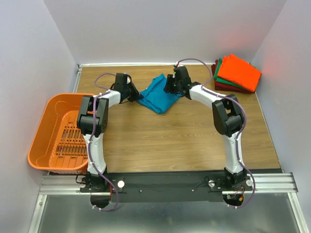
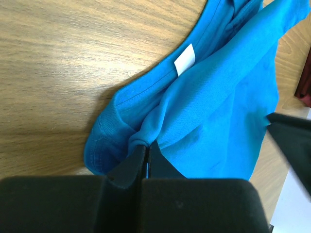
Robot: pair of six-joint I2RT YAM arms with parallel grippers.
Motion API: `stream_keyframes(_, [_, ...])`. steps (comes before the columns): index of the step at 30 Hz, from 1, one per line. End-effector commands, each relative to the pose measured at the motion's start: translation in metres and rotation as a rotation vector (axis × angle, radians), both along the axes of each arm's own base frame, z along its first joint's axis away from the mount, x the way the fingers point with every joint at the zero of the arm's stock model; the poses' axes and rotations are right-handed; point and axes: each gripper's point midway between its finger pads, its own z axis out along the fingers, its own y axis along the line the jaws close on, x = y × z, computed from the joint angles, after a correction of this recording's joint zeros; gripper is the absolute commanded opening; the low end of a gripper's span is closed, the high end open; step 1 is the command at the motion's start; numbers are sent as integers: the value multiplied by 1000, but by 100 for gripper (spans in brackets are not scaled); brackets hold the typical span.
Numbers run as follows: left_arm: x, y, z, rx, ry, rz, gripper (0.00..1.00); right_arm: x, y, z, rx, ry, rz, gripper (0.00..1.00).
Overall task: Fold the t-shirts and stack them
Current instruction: Fold the tshirt
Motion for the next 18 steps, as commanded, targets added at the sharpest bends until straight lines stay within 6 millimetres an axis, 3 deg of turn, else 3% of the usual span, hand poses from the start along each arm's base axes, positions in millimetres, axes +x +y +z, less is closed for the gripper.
stream_keyframes(1, [7, 6, 9, 19, -35, 19, 0, -20, -16, -48, -109, 94, -38, 49])
stream_keyframes(7, [0, -9, 11, 13, -36, -23, 0, -80, -29, -80, -211, 221, -54, 49])
stream_keyframes(8, [-2, -12, 13, 12, -40, -33, 0, -103, -40, -91, -233, 273, -68, 49])
stream_keyframes(10, [-6, -23, 17, 8, -50, -70, 0, -130, -54, -101, -252, 326, -92, 48])
stream_keyframes(11, [-7, -28, 19, 6, -57, -88, 0, -142, -59, -102, -245, 347, -123, 48])
stream_keyframes(12, [-10, -34, 22, -3, -61, -111, 0, -169, -73, -103, -251, 379, -141, 47])
stream_keyframes(14, [-14, -50, 32, -7, -92, -168, 0, -195, -77, -99, -226, 396, -179, 47])
stream_keyframes(15, [-16, -57, 38, -18, -107, -194, 0, -220, -85, -92, -209, 398, -182, 47])
stream_keyframes(18, [-23, -73, 56, -30, -147, -247, 1, -254, -66, -75, -107, 396, -142, 48])
